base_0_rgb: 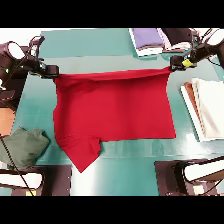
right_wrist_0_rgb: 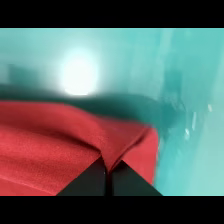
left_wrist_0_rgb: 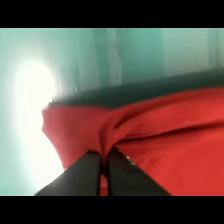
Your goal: Fold the shirts.
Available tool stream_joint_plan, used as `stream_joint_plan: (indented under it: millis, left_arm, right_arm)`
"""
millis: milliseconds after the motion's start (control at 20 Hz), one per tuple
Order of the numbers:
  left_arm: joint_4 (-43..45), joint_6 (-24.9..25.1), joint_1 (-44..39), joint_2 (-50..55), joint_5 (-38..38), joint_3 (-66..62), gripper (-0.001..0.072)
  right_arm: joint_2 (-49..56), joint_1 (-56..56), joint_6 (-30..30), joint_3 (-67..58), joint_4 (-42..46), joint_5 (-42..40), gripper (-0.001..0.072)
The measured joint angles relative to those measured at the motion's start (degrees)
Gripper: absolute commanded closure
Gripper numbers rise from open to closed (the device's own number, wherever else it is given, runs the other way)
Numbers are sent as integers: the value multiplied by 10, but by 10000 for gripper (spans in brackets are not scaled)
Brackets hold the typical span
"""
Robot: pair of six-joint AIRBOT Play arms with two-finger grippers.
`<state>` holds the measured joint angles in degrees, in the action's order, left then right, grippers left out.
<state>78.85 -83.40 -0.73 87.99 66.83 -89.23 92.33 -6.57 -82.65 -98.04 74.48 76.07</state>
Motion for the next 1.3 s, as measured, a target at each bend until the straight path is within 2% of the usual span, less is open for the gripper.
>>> stream_joint_plan:
  millis: [200, 450, 500, 550, 600, 650, 800, 950, 1100, 1300]
  left_arm:
    - [-38, 17, 8, 2, 36, 52, 681]
    - [-68, 27, 10, 3, 45, 132, 670]
    - [-70, 27, 10, 3, 44, 142, 392]
    - [-70, 25, 10, 3, 44, 150, 173]
    - [-69, 20, 11, 3, 43, 155, 169]
    - [-69, 14, 11, 2, 44, 157, 169]
    - [-64, -5, 12, -19, 53, 157, 169]
    - [-27, -22, 12, -94, 70, 184, 169]
    - [6, -43, 12, -203, 83, 278, 168]
    - [5, -80, 12, -346, 91, 449, 168]
  right_arm:
    - [-31, 0, 5, 77, 26, -4, 698]
    - [-64, 0, 7, 179, 32, -34, 696]
    - [-67, 0, 7, 194, 32, -38, 678]
    - [-71, 0, 6, 205, 31, -41, 508]
    - [-73, 0, 5, 214, 30, -43, 318]
    - [-74, 0, 5, 221, 24, -44, 300]
    - [-92, 0, 3, 231, 5, -45, 302]
    - [-134, 0, 7, 235, -4, -25, 303]
    - [-188, 3, 13, 237, -7, -10, 303]
    - [-246, 19, 17, 237, -9, -21, 303]
